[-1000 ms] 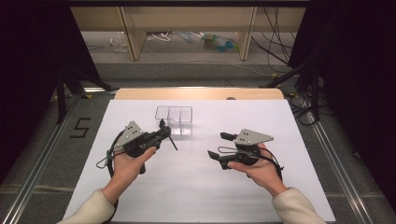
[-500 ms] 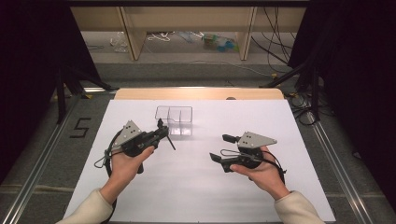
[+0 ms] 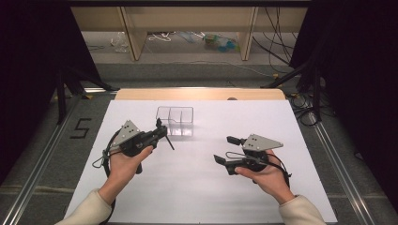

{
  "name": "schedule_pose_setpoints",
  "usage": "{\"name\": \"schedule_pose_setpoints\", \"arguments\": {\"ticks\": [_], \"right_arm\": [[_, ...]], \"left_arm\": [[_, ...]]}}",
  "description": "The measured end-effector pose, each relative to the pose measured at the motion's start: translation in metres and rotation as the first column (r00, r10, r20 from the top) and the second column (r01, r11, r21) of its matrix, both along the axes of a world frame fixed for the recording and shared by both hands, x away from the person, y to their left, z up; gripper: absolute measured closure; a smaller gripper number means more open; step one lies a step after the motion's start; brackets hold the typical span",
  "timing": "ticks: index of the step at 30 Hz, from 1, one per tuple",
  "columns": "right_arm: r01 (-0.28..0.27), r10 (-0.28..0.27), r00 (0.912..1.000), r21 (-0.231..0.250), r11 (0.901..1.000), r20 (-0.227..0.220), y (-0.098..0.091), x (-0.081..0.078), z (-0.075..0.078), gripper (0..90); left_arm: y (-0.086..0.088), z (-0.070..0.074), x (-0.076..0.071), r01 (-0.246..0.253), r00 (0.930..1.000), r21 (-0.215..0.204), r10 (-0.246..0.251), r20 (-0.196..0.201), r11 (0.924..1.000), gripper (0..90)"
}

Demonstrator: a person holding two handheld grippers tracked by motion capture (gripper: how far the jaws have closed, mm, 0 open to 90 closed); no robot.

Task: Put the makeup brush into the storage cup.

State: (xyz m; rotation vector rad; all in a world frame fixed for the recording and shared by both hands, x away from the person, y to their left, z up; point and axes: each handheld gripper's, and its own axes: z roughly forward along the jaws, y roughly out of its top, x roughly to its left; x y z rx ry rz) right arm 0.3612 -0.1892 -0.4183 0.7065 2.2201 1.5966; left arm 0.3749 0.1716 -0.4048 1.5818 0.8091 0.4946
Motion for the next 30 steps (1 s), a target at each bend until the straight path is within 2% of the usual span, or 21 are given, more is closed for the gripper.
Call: {"name": "schedule_pose_setpoints", "arguments": {"ticks": [5, 6, 8, 11, 12, 13, 15, 19, 21, 23, 24, 25, 26, 27, 28, 30], "right_arm": [[0.006, -0.006, 0.9999, 0.001, 1.0, -0.009, -0.002, -0.002, 0.0, 19.9], [0.009, -0.009, 0.9998, 0.003, 1.0, 0.017, -0.002, -0.001, 0.0, 19.9], [0.009, -0.009, 1.0, -0.004, 1.0, 0.001, -0.004, -0.003, 0.0, 19.9], [0.019, -0.019, 0.9995, 0.003, 0.9998, 0.025, -0.006, -0.006, 0.001, 19.9], [0.014, -0.014, 0.9999, 0.014, 0.9998, 0.009, -0.006, -0.008, 0.001, 19.9], [0.013, -0.013, 0.9998, 0.002, 0.9999, 0.016, -0.008, -0.009, 0.002, 19.9], [0.024, -0.025, 0.9991, 0.009, 0.9997, 0.033, -0.011, -0.012, 0.002, 19.9], [0.03, -0.03, 0.999, 0.012, 0.9995, 0.032, -0.018, -0.019, 0.003, 19.9], [0.035, -0.035, 0.9981, 0.014, 0.9993, 0.05, -0.021, -0.022, 0.003, 19.9], [0.039, -0.04, 0.998, 0.005, 0.9992, 0.049, -0.024, -0.025, 0.003, 19.9], [0.042, -0.042, 0.9985, 0.006, 0.9991, 0.036, -0.025, -0.027, 0.003, 19.9], [0.04, -0.04, 0.9977, 0.009, 0.9992, 0.055, -0.026, -0.027, 0.002, 19.9], [0.041, -0.041, 0.9983, 0.006, 0.9991, 0.041, -0.027, -0.029, 0.002, 19.8], [0.042, -0.043, 0.9974, 0.011, 0.999, 0.058, -0.028, -0.029, 0.002, 19.8], [0.047, -0.047, 0.9978, 0.003, 0.9989, 0.046, -0.03, -0.03, 0.002, 19.7], [0.043, -0.044, 0.997, 0.021, 0.9989, 0.064, -0.031, -0.031, 0.0, 19.6]], "left_arm": [[0.004, 0.002, 0.001, -0.011, 0.9999, 0.006, 0.011, 0.005, 0.9999, 85.1], [0.004, 0.002, 0.001, -0.013, 0.9999, 0.005, 0.013, 0.007, 0.9999, 85.1], [0.005, 0.003, 0.001, -0.021, 0.9998, 0.0, 0.021, 0.004, 0.9998, 85.1], [0.006, 0.003, 0.001, -0.024, 0.9996, 0.009, 0.024, 0.012, 0.9997, 85.1], [0.006, 0.003, 0.001, -0.026, 0.9996, 0.008, 0.025, 0.011, 0.9996, 85.1], [0.006, 0.003, 0.001, -0.026, 0.9996, 0.008, 0.026, 0.011, 0.9996, 85.1], [0.005, 0.003, 0.001, -0.028, 0.9996, 0.007, 0.028, 0.01, 0.9996, 85.1], [0.007, 0.004, 0.001, -0.029, 0.9995, 0.01, 0.029, 0.013, 0.9995, 85.1], [0.007, 0.004, 0.002, -0.031, 0.9995, 0.01, 0.031, 0.012, 0.9995, 85.1], [0.008, 0.005, 0.002, -0.032, 0.9994, 0.015, 0.032, 0.015, 0.9994, 85.1], [0.008, 0.005, 0.002, -0.032, 0.9994, 0.018, 0.032, 0.016, 0.9993, 85.1], [0.008, 0.005, 0.002, -0.033, 0.9993, 0.018, 0.033, 0.015, 0.9993, 85.1], [0.009, 0.004, 0.003, -0.034, 0.9993, 0.017, 0.033, 0.014, 0.9993, 85.1], [0.008, 0.004, 0.003, -0.033, 0.9994, 0.016, 0.033, 0.012, 0.9993, 85.1], [0.008, 0.004, 0.003, -0.036, 0.9993, 0.01, 0.036, 0.008, 0.9993, 85.1], [0.009, 0.004, 0.003, -0.035, 0.9993, 0.013, 0.035, 0.009, 0.9993, 85.1]]}}
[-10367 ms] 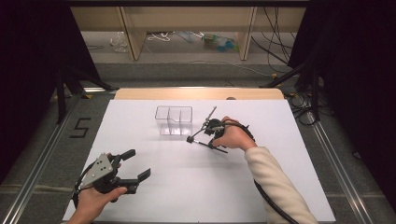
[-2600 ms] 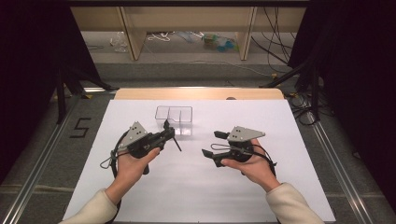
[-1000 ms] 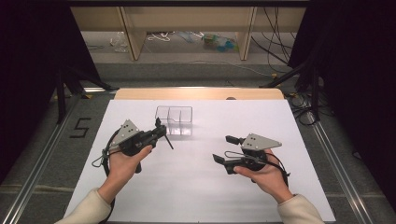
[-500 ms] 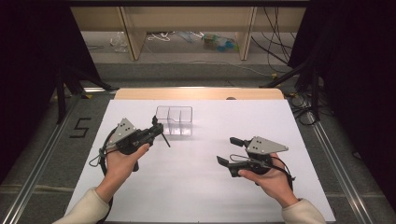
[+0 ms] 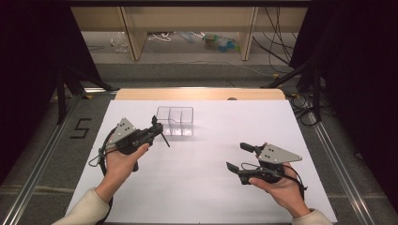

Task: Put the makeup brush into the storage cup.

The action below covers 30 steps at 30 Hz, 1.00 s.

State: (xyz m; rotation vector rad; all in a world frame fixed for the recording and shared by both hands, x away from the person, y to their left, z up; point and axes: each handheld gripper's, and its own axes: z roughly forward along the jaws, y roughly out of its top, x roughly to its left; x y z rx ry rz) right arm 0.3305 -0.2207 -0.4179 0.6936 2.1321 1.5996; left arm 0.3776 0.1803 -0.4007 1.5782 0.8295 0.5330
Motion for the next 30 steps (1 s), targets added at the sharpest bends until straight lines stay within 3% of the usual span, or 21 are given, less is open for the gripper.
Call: {"name": "schedule_pose_setpoints", "arguments": {"ticks": [1, 2, 11, 13, 14, 30], "right_arm": [[0.011, -0.011, 0.9998, -0.018, 0.9998, -0.013, -0.003, -0.002, 0.001, 19.6], [0.008, -0.008, 1.0, 0.0, 1.0, -0.004, -0.003, -0.002, 0.0, 19.6], [0.005, -0.005, 1.0, 0.004, 1.0, 0.008, -0.008, -0.006, -0.003, 19.7], [-0.002, 0.002, 0.9997, 0.01, 0.9999, -0.026, -0.008, -0.009, -0.003, 19.7], [0.004, -0.004, 1.0, -0.015, 0.9999, -0.008, -0.01, -0.009, -0.002, 19.7], [0.029, -0.029, 0.9996, -0.001, 0.9996, 0.0, -0.014, -0.013, -0.005, 19.7]], "left_arm": [[0.0, 0.0, 0.0, -0.001, 1.0, 0.0, 0.001, 0.0, 1.0, 85.1], [0.0, 0.0, 0.0, -0.002, 1.0, -0.001, 0.002, -0.001, 1.0, 85.1], [0.001, 0.001, 0.0, -0.002, 1.0, 0.0, 0.002, 0.001, 1.0, 85.1], [0.001, 0.001, 0.0, -0.003, 1.0, 0.002, 0.003, 0.002, 1.0, 85.1], [0.002, 0.001, 0.001, -0.003, 1.0, 0.003, 0.003, 0.002, 1.0, 85.1], [0.003, 0.003, 0.002, -0.024, 0.9996, 0.012, 0.024, -0.013, 0.9996, 85.1]]}}
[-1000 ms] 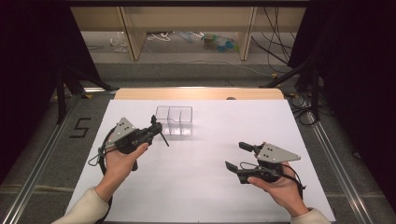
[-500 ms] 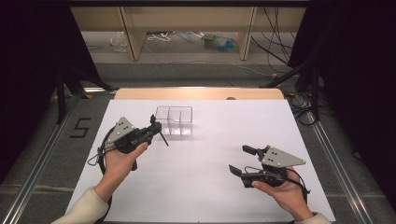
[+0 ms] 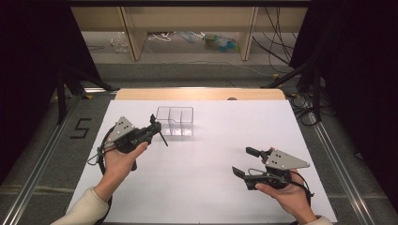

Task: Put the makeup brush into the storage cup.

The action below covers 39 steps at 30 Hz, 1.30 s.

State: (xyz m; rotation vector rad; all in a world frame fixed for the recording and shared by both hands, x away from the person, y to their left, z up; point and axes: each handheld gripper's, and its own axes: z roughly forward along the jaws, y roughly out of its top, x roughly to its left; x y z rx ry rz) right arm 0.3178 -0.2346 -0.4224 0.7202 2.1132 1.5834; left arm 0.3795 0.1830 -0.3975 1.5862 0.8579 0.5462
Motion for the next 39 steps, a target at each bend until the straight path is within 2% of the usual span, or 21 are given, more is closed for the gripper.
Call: {"name": "schedule_pose_setpoints", "arguments": {"ticks": [2, 15, 18, 24, 27, 39], "right_arm": [[-0.012, 0.012, 0.9999, 0.001, 0.9999, -0.005, -0.001, 0.0, 0.0, 19.7], [0.007, -0.007, 0.9999, -0.003, 1.0, -0.01, -0.003, 0.0, -0.001, 19.7], [0.003, -0.003, 0.9999, -0.003, 1.0, -0.012, -0.003, 0.0, -0.001, 19.7], [0.006, -0.006, 0.9999, -0.011, 0.9999, -0.015, -0.003, 0.0, -0.001, 19.7], [0.006, -0.006, 0.9999, -0.011, 0.9999, -0.014, -0.003, 0.0, -0.001, 19.7], [0.007, -0.007, 0.9998, -0.011, 0.9999, -0.016, -0.003, 0.0, -0.001, 19.7]], "left_arm": [[0.0, 0.0, 0.0, -0.002, 1.0, 0.006, 0.002, 0.0, 1.0, 85.1], [-0.004, 0.003, 0.005, -0.009, 1.0, 0.02, 0.009, -0.002, 0.9998, 85.1], [-0.004, 0.004, 0.007, -0.01, 0.9999, 0.035, 0.009, 0.009, 0.9993, 85.1], [-0.005, 0.004, 0.009, -0.021, 0.9997, 0.025, 0.021, 0.009, 0.9995, 85.1], [-0.004, 0.004, 0.01, -0.024, 0.9996, 0.039, 0.024, 0.014, 0.9989, 85.1], [-0.003, 0.008, 0.014, -0.033, 0.9994, 0.037, 0.032, 0.009, 0.9988, 85.1]]}}
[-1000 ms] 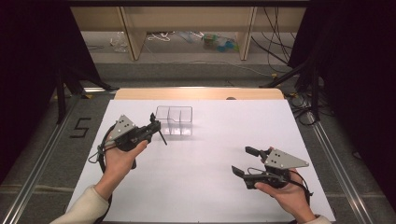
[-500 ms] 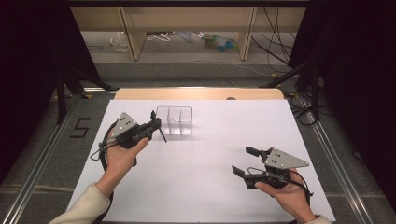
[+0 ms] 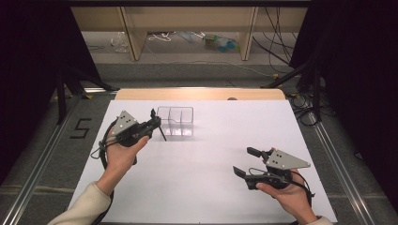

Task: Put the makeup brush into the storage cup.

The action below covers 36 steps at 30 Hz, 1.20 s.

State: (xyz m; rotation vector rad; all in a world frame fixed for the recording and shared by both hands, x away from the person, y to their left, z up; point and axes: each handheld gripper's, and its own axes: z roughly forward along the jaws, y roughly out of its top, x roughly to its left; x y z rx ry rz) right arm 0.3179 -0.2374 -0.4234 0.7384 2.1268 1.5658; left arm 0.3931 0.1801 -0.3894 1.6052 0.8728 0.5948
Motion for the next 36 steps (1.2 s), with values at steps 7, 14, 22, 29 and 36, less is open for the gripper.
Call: {"name": "schedule_pose_setpoints", "arguments": {"ticks": [7, 14, 22, 29, 36], "right_arm": [[0.002, -0.003, 0.9998, -0.019, 0.9998, -0.017, -0.001, -0.001, 0.001, 19.6], [-0.001, 0.001, 1.0, 0.006, 1.0, -0.006, 0.001, 0.0, -0.001, 19.7], [0.0, 0.0, 1.0, 0.001, 1.0, -0.003, 0.0, 0.001, -0.001, 19.7], [-0.002, 0.002, 1.0, 0.003, 1.0, -0.002, 0.0, 0.001, -0.001, 19.7], [0.004, -0.004, 1.0, 0.003, 1.0, -0.003, 0.001, 0.001, -0.001, 19.7]], "left_arm": [[0.0, 0.003, 0.002, 0.003, 1.0, 0.011, -0.003, 0.003, 0.9999, 85.1], [0.0, 0.007, 0.005, -0.005, 0.9999, 0.005, 0.005, 0.01, 1.0, 85.1], [0.0, 0.01, 0.008, -0.01, 0.9998, 0.007, 0.01, 0.017, 0.9999, 85.1], [0.001, 0.013, 0.01, -0.019, 0.9996, 0.009, 0.019, 0.023, 0.9998, 85.1], [0.001, 0.014, 0.011, -0.024, 0.9994, 0.009, 0.024, 0.025, 0.9997, 85.1]]}}
